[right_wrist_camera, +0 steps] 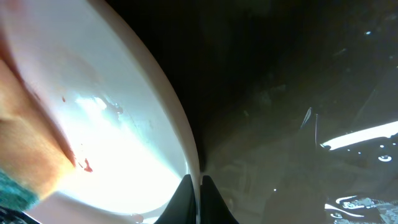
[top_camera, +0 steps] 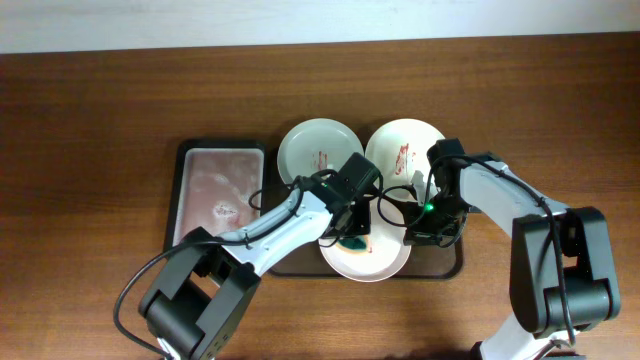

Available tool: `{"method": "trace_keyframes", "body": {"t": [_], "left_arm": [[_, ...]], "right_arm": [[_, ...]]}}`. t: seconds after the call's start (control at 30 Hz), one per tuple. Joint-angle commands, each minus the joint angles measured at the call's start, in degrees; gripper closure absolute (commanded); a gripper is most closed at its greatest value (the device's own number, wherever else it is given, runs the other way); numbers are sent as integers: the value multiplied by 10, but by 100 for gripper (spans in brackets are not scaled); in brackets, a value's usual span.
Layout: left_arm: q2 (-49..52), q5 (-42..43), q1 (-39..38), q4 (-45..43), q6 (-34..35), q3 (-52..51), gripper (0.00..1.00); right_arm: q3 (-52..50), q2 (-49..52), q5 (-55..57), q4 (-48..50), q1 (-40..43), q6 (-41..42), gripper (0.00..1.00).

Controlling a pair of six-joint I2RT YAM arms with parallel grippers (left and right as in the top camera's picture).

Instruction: Clean dirty plates on tray and stack at the side

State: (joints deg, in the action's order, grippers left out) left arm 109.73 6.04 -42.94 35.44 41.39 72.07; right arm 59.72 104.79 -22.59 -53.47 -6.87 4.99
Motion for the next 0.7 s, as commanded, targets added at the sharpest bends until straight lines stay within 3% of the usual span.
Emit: {"method": "trace_keyframes", "body": {"t": [0.0,0.17,0.4,0.47,0.63,0.67], "left_arm": [[-31,-22,8,3,-38,36,100],[-36,93,-14,-9,-34,37,100],[28,92,-38,-22,6,37,100],[47,60,-34,-21,6,37,100],[41,-126,-14,-15,-24,38,100],[41,-122,-4,-10,-24,38,100]], "right_arm": [[2,5,12,-2,-7,-1,96],[2,5,14,-3,-7,-1,96],[2,5,14,-3,-7,-1,96],[2,5,14,-5,-7,-1,96],[2,5,14,-7,-7,-1,96],[2,5,14,-7,-7,-1,96]]}}
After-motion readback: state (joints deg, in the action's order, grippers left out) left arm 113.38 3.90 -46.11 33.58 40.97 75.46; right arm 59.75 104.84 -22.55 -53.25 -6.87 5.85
